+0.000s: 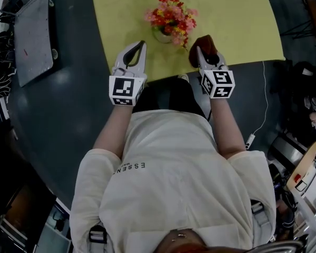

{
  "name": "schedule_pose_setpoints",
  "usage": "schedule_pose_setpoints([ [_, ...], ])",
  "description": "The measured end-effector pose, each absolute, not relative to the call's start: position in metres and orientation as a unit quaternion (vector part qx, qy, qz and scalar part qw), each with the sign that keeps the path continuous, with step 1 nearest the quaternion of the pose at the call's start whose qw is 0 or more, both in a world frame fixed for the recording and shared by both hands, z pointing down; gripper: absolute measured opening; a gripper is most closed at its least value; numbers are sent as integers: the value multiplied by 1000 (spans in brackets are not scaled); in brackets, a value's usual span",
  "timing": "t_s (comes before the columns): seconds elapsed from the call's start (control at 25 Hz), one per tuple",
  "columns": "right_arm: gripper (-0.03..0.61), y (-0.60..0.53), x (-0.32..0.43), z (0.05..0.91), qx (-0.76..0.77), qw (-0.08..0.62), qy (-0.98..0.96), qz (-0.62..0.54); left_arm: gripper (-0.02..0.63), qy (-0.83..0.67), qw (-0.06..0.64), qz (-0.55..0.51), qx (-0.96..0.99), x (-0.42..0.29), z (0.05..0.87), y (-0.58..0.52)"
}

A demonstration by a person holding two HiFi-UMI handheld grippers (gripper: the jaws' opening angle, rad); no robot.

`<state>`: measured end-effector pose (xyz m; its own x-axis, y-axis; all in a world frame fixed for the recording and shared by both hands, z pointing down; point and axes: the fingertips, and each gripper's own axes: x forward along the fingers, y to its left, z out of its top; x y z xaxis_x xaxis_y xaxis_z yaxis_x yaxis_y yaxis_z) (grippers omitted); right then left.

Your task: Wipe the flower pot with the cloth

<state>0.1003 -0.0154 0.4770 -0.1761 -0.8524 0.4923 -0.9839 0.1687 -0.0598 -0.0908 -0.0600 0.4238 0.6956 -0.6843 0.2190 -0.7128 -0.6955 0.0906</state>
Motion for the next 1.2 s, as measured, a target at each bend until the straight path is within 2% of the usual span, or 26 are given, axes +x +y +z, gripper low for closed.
schedule_pose_setpoints([
  [0.32,57,28,107,473,575,179,-778,180,9,-440,137,61,885,-92,408,-11],
  [0.68,55,82,150,447,530,168,-816,158,9,-501,89,50,859,-42,384,74],
  [1.2,55,153,161,430,509,162,-834,136,9,-524,76,39,847,-37,373,150],
])
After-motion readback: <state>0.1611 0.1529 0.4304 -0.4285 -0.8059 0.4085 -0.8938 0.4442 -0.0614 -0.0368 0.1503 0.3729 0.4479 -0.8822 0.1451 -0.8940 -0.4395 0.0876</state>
